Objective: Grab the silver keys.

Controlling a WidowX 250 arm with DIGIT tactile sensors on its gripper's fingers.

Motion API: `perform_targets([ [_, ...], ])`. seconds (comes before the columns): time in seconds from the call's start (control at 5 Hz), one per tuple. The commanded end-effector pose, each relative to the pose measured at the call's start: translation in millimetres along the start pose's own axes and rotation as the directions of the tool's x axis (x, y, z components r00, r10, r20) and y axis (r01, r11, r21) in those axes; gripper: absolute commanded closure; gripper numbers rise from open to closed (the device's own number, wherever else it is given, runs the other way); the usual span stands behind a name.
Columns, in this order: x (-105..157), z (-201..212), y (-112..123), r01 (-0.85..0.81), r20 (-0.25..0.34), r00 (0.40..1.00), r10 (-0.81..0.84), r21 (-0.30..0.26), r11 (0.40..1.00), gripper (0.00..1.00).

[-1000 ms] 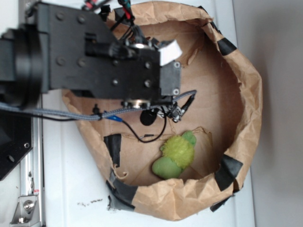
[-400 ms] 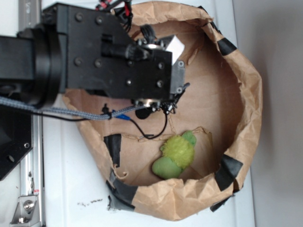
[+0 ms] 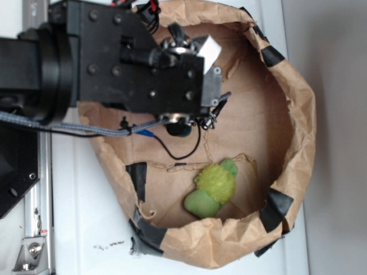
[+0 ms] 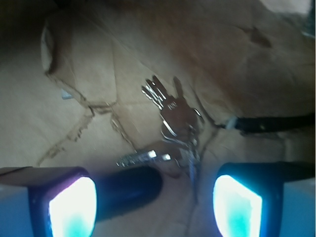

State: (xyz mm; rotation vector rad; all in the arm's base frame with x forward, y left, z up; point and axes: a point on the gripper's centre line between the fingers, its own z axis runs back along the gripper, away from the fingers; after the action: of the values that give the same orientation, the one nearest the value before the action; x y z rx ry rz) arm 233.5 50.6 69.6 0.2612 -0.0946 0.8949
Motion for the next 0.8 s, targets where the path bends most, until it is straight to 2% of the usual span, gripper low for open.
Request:
perform_targets([
  [0.0,25.5,-11.3,4.4,0.006,0.061,0.998,-0.002,-0.06,0.998,0.0],
  [0.2,31.1,-26.5,11.0,-0.008,0.052,0.999,0.01,-0.044,0.999,0.0],
  [0.6,28.1,-38.7,5.7,0.004,0.052,0.999,-0.003,-0.015,1.0,0.0],
])
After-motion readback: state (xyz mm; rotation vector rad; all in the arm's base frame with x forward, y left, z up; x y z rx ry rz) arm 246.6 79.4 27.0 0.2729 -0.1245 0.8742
